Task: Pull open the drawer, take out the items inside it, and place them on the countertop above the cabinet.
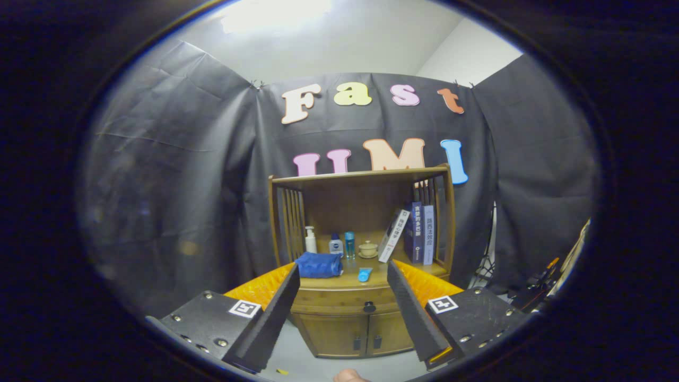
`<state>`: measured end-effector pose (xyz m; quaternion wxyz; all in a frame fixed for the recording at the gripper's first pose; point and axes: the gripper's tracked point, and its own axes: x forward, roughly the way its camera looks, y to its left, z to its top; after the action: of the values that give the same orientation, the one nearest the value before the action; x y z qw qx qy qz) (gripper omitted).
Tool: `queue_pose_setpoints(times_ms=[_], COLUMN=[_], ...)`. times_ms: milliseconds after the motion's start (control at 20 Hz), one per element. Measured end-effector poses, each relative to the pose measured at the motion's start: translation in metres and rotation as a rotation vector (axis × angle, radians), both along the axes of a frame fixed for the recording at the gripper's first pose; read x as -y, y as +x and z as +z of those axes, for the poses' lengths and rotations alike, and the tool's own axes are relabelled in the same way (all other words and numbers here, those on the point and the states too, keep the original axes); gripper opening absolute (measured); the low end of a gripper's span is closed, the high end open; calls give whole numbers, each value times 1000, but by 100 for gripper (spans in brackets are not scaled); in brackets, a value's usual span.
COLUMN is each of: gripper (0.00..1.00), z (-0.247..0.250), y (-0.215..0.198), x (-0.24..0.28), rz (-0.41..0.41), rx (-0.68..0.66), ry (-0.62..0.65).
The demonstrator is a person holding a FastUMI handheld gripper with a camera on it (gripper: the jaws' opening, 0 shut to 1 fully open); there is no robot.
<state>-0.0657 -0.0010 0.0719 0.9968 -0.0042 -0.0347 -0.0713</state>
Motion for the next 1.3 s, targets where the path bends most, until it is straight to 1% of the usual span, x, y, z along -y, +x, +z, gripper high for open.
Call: queue_pose_setpoints(times_ms=[150, 450, 950, 1300], gripper=[99, 99, 99, 99], z=[-3, -21, -38, -45], y=[-2, 8, 14, 15], x=[0, -3, -17, -16], rz=[1, -9, 19, 24], rx=[2, -24, -48, -61], ry=[-23, -82, -92, -75])
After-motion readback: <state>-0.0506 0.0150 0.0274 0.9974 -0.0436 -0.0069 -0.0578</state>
